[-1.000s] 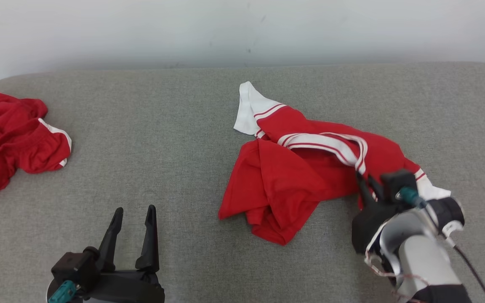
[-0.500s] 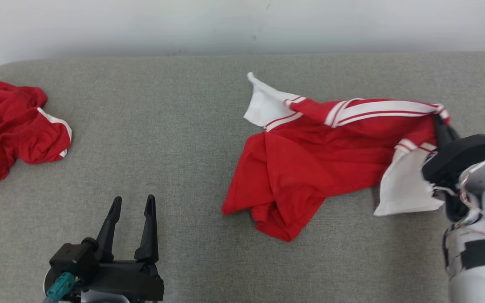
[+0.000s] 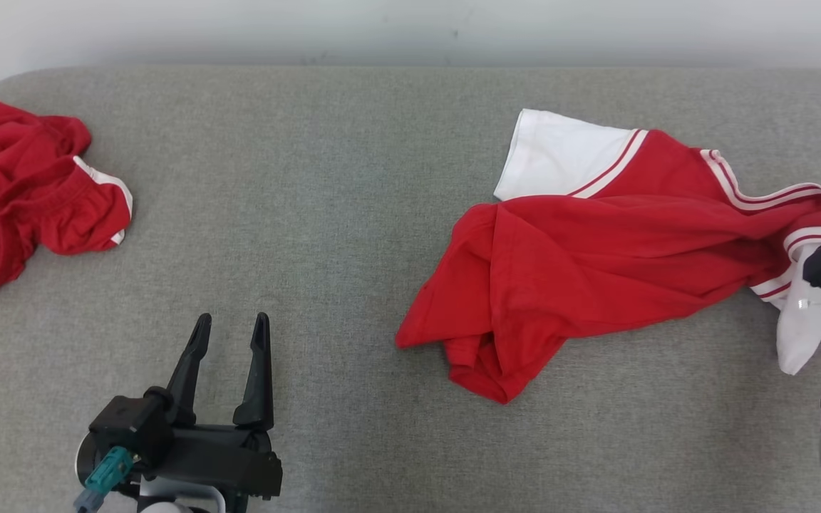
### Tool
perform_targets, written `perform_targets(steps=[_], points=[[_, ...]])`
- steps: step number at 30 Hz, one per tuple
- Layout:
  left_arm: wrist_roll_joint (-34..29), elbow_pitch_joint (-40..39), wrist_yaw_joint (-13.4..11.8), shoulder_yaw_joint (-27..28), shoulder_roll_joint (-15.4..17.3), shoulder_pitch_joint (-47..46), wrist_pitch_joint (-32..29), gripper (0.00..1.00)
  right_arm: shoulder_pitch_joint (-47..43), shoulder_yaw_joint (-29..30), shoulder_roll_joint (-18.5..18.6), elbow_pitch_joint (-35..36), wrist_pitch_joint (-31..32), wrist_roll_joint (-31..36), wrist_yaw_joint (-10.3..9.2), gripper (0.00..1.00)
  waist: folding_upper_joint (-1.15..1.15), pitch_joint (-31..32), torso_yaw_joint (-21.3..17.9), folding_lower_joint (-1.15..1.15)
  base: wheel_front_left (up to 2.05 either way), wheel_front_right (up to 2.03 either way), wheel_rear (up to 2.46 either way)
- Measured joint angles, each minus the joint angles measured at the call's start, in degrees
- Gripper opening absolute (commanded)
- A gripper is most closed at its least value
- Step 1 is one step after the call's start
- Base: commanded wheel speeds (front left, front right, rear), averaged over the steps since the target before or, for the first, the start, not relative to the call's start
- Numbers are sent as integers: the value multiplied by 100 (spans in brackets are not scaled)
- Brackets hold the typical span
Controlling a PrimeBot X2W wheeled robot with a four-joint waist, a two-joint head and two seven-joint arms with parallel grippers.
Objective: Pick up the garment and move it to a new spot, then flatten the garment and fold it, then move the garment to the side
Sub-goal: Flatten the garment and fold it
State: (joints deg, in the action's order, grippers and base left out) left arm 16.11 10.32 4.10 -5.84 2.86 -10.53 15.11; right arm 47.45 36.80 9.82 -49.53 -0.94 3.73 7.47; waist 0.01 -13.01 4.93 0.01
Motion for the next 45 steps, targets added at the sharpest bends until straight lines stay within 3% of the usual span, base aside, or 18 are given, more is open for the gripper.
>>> perform_targets(steps=[9, 20, 28, 45], points=[[-52, -4, -9, 99, 0, 220, 1, 100, -862, -1441, -144, 323, -1171, 382, 0, 100, 0, 271, -207, 0, 0, 0, 0], [-244, -13, 2, 372, 1, 573, 0, 100, -2925, -3229, -480, 2254, -1404, -140, 0, 100, -1, 745, -606, -1, 0, 0, 0], [-293, -20, 27, 510, 0, 814, 0, 100, -3931, -3610, -638, 3176, -1417, -449, 0, 100, -1, 1111, -765, -1, 0, 0, 0], [-234, 0, -64, 669, 1, 1070, 0, 100, -4393, -3541, -686, 3471, -1217, -779, 0, 100, -1, 1257, -705, -2, 0, 0, 0]])
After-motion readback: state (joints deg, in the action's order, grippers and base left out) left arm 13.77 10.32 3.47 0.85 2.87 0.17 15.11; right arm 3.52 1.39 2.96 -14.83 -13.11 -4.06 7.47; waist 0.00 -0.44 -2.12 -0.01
